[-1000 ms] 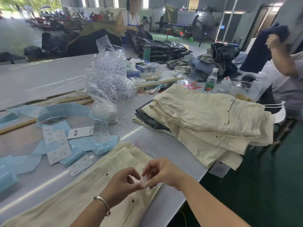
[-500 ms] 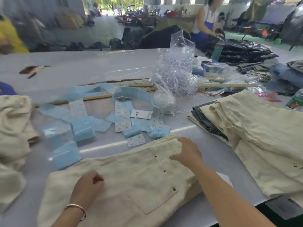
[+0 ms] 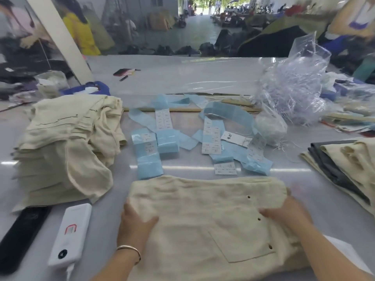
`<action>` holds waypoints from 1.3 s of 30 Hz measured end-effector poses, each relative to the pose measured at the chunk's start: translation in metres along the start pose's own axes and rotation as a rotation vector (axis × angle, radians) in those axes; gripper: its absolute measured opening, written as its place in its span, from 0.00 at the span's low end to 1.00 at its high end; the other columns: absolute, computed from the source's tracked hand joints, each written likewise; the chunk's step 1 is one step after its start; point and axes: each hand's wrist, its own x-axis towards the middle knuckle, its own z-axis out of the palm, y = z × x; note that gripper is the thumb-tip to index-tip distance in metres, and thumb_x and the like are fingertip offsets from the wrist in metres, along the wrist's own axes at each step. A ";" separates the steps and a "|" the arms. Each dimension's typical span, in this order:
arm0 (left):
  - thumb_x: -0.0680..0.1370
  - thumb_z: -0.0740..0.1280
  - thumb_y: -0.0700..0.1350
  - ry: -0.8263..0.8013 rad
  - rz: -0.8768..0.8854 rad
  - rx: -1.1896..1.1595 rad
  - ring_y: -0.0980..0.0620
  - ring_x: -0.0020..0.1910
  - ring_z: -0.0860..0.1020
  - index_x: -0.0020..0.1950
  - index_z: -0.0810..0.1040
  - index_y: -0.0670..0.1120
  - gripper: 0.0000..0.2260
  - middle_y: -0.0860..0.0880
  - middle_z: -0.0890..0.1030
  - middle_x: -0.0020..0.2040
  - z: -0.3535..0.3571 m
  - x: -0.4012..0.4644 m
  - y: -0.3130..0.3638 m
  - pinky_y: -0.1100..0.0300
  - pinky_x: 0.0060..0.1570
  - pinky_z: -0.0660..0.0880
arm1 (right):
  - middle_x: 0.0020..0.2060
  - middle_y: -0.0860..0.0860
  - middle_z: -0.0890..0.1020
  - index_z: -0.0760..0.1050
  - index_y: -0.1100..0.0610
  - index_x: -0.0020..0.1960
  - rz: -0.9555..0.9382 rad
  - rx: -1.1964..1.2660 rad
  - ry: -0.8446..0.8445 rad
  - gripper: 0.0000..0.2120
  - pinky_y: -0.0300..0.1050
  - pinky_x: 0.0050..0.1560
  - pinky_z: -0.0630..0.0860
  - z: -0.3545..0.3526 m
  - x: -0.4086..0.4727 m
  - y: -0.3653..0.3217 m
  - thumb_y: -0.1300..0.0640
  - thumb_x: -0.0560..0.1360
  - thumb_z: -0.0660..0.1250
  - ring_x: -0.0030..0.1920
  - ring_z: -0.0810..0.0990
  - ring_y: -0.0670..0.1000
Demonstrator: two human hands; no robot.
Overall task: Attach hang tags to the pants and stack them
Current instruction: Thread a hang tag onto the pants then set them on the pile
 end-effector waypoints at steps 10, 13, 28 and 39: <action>0.52 0.70 0.51 -0.377 0.350 -0.565 0.59 0.42 0.81 0.50 0.80 0.61 0.26 0.56 0.85 0.44 -0.028 -0.052 0.106 0.60 0.42 0.77 | 0.39 0.48 0.82 0.79 0.52 0.46 0.080 0.414 -0.003 0.20 0.46 0.39 0.74 -0.076 -0.051 0.011 0.55 0.58 0.82 0.42 0.79 0.50; 0.54 0.73 0.44 -0.477 0.491 -0.643 0.54 0.46 0.82 0.54 0.81 0.59 0.28 0.53 0.85 0.48 -0.024 -0.075 0.156 0.59 0.47 0.78 | 0.38 0.51 0.85 0.81 0.54 0.43 0.055 0.583 0.112 0.19 0.46 0.39 0.77 -0.122 -0.079 0.026 0.60 0.54 0.82 0.40 0.83 0.52; 0.54 0.77 0.47 -0.908 1.032 -0.913 0.53 0.50 0.81 0.55 0.80 0.59 0.29 0.53 0.84 0.51 0.091 -0.240 0.551 0.55 0.48 0.80 | 0.36 0.51 0.86 0.79 0.54 0.49 0.140 1.306 1.016 0.13 0.44 0.33 0.78 -0.356 -0.146 0.237 0.57 0.66 0.76 0.35 0.85 0.53; 0.78 0.63 0.58 -0.801 1.399 0.450 0.45 0.69 0.69 0.71 0.71 0.51 0.22 0.46 0.72 0.70 0.327 -0.307 0.547 0.55 0.68 0.66 | 0.78 0.50 0.46 0.48 0.45 0.77 0.369 -0.392 0.452 0.35 0.59 0.75 0.45 -0.314 -0.076 0.302 0.38 0.76 0.58 0.77 0.46 0.55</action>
